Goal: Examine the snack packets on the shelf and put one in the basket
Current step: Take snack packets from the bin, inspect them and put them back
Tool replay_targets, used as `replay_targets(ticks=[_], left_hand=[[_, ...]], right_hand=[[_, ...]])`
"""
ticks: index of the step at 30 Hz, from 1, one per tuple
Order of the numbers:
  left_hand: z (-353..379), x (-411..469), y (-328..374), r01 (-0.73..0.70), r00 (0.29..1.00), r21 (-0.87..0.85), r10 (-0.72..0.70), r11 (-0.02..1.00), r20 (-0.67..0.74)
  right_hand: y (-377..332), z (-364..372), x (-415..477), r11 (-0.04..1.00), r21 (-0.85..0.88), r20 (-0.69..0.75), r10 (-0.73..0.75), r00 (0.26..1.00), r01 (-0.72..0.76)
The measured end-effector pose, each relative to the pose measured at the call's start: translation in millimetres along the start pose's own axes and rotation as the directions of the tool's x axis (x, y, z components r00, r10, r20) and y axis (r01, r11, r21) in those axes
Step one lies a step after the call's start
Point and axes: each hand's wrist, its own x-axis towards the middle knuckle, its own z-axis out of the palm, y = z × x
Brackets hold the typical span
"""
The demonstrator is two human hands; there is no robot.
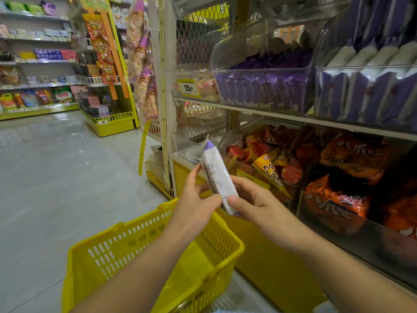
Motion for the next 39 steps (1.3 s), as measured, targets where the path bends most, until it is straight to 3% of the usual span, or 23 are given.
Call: replay_targets(ticks=[6, 13, 23, 26, 30, 32, 34, 37, 39], left_hand=[[-9.3, 5.1, -1.3, 0.035, 0.999, -0.117, -0.034, 0.993, 0.007], [-14.1, 2.8, 5.0, 0.026, 0.999, -0.126, -0.028, 0.992, -0.015], [-15.1, 0.4, 14.8, 0.028, 1.000, -0.128, -0.026, 0.991, 0.015], [-10.5, -3.3, 22.4, 0.030, 0.997, -0.159, -0.018, 0.987, 0.076], [0.7, -7.3, 32.8, -0.012, 0.945, -0.238, 0.088, 0.971, 0.314], [5.7, -9.0, 40.6, -0.058, 0.918, -0.267, 0.157, 0.962, 0.365], [10.4, -11.2, 52.0, -0.143, 0.914, -0.271, 0.231, 0.952, 0.333], [22.0, -16.5, 79.4, -0.281, 0.913, -0.202, 0.326, 0.938, 0.245], [31.6, -20.3, 103.6, -0.390, 0.890, -0.144, 0.412, 0.910, 0.195]], right_hand=[[-2.4, 0.8, -0.5, 1.000, 0.001, 0.015, 0.012, 1.000, -0.012], [-2.9, -7.8, 2.1, 0.985, 0.133, 0.068, 0.104, 0.992, -0.112], [-3.3, -14.2, 0.3, 0.954, 0.261, 0.123, 0.117, 0.986, -0.146], [-8.0, -16.2, -1.0, 0.932, 0.343, 0.090, 0.092, 0.992, -0.118], [-25.3, -22.6, -9.3, 0.909, 0.415, 0.007, 0.032, 0.999, -0.032], [-35.3, -25.9, -17.2, 0.922, 0.386, -0.075, 0.010, 0.997, 0.020], [-47.0, -29.0, -27.7, 0.959, 0.260, -0.194, -0.061, 0.979, 0.111], [-64.4, -33.6, -46.7, 0.970, -0.093, -0.230, -0.239, 0.944, 0.223], [-81.2, -38.2, -60.7, 0.920, -0.350, -0.251, -0.275, 0.928, 0.178]])
